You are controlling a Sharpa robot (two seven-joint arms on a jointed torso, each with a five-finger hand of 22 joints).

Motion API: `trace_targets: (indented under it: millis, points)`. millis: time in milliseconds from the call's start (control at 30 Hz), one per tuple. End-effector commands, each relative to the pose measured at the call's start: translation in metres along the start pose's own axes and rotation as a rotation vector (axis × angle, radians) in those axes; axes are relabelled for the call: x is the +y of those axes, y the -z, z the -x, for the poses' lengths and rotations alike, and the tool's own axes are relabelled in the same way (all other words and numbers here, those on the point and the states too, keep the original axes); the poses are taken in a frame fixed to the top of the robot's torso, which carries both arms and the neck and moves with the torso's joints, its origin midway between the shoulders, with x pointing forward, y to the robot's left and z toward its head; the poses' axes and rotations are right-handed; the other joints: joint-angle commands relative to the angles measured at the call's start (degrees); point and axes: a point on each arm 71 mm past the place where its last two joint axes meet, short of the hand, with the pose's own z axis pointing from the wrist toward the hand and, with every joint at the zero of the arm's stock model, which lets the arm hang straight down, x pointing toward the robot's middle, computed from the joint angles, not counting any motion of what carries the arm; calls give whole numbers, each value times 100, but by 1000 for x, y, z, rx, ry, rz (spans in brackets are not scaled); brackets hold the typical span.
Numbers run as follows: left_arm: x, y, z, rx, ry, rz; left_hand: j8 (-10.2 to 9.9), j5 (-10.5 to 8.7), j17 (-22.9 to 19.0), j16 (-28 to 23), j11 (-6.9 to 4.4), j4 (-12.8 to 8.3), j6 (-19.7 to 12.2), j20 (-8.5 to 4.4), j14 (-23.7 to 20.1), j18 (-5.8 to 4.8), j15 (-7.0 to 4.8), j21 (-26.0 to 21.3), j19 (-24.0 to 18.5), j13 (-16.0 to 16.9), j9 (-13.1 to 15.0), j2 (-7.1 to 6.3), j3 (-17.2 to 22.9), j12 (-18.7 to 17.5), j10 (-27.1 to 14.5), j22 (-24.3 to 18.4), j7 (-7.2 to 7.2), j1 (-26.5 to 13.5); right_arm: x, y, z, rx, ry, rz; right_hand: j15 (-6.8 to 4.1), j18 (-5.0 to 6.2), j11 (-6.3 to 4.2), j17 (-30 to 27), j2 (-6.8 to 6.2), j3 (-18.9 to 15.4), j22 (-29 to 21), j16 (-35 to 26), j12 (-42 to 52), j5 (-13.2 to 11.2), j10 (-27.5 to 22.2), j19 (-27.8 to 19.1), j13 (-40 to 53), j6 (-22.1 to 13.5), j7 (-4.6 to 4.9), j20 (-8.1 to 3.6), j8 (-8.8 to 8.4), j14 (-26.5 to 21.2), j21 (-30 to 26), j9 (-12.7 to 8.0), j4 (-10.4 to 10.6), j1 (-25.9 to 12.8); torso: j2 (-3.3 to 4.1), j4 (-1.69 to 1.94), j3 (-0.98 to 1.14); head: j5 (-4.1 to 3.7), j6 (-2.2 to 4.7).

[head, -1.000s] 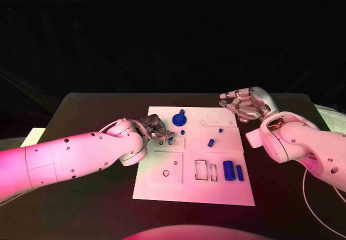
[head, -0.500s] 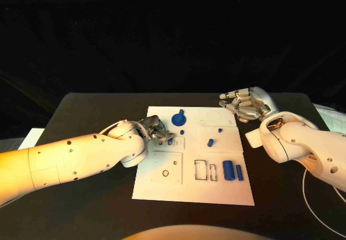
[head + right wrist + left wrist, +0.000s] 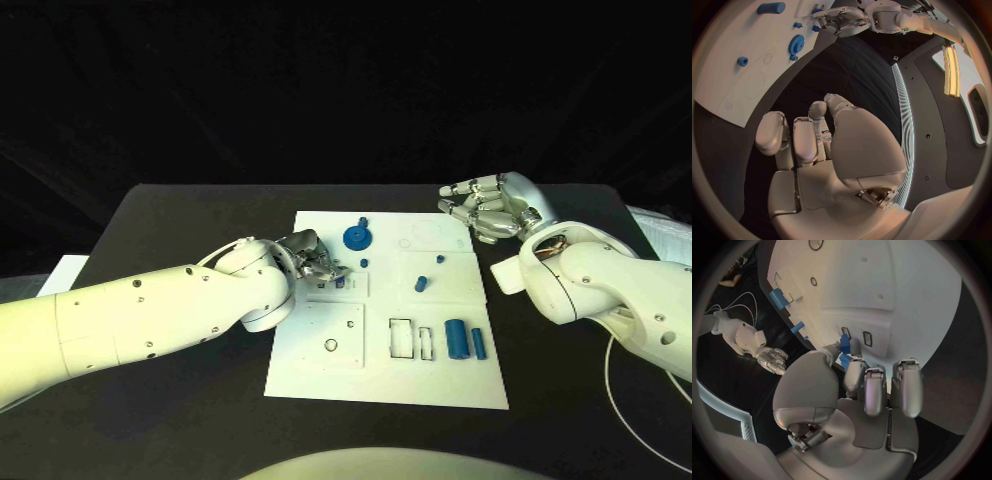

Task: Assemble the parts on the task board

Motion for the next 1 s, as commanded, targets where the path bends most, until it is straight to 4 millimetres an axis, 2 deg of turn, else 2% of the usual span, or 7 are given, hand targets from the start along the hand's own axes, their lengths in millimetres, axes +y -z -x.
trace_targets:
  millis: [33, 367, 800, 1000]
  points:
    - [4, 0, -7, 54, -34, 31, 18, -28, 1509, 18, -15, -609, 50, -10, 603, -100, -27, 39, 374, 9, -16, -80, 536, 22, 48, 1124, -3, 2, 1, 0, -1, 14, 2, 9, 34, 41, 3, 1, 10, 17, -5, -34, -6, 12, -34, -25, -5, -25, 2, 8, 3, 114, -35, 5, 5, -42, 0, -2, -1, -11, -5]
    - [5, 1, -7, 60, -30, 34, -15, -22, 1509, 18, -26, -534, 129, -20, 603, -102, -38, 44, 378, 17, -81, -150, 247, 32, 52, 1134, -16, -94, 1, 1, -1, 14, 2, 9, 34, 41, 3, 1, 10, 17, -5, -34, -6, 12, -34, -25, -5, -25, 2, 8, 3, 114, -35, 5, 5, -42, -1, 0, -1, -12, -10]
    - [7, 1, -6, 57, -26, 39, -30, -17, 1509, 18, -29, -377, 177, -26, 603, -104, -43, 48, 382, 23, -135, -125, -117, 41, 56, 1144, -21, -168, 0, 0, -1, 12, 2, 10, 34, 47, 3, -16, 9, 18, -29, -50, -24, 19, -46, -40, -23, -25, 1, 9, 4, 110, -52, 5, 10, -51, -3, 5, 0, -8, -23]
    - [7, 0, -6, 55, -25, 42, -29, -6, 1509, 18, -27, -205, 194, -26, 603, -104, -42, 45, 382, 24, -166, -87, -442, 45, 56, 1146, -16, -212, 0, 0, -1, 10, 2, 10, 35, 49, 3, -23, 7, 18, -39, -56, -31, 20, -51, -48, -30, -27, 2, 9, 3, 108, -59, 5, 10, -53, -1, 2, -2, -5, -18]
